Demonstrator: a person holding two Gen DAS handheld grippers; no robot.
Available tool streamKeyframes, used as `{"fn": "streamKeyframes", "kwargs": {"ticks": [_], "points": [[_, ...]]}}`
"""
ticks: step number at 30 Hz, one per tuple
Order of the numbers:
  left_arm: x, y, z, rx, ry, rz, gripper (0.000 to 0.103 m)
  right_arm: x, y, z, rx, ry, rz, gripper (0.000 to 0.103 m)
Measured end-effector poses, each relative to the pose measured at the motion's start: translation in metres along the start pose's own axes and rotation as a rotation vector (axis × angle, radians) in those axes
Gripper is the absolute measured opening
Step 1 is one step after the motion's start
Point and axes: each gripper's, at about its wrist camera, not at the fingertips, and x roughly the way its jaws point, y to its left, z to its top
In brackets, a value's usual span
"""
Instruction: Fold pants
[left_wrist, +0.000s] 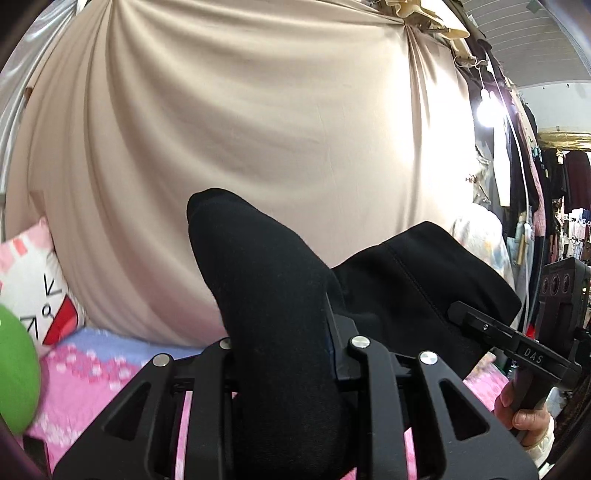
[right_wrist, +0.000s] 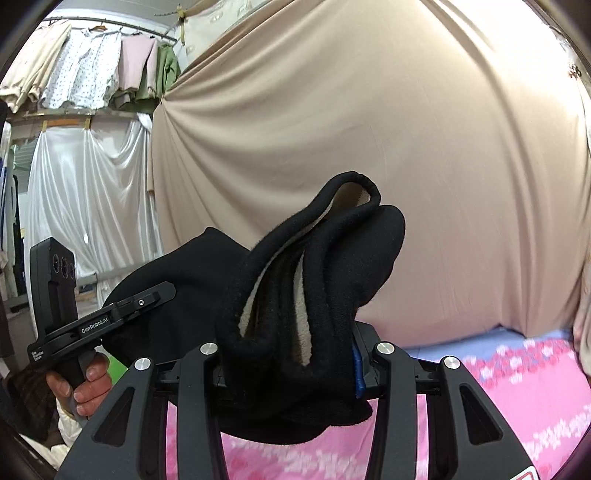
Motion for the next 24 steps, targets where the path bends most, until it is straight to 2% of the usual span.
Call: {"fn": "streamKeyframes", "kwargs": {"ticks": [6,12,19,24], "points": [[0.052,0.019,0.003,0.005,-0.027,0.024,0.024,0.048,-0.029,0.006,0.025,-0.013,-0.008,0.041],[0.126,0.048,-0.014,-0.029,0.047,0.050,0.024,0.108,-0.075,-0.014,0.087,0.015,-0.030,0.041],[0.218,0.081,-0.062,-0.067,0.155,0.084,0.024,0.186,-0.133,-0.066,0.148,0.105,-0.079,0.041],[0.284,0.104,-0.118,-0.082,0.249,0.115,0.024,0.234,-0.179,-0.114,0.219,0.178,-0.115,0.041]]}}
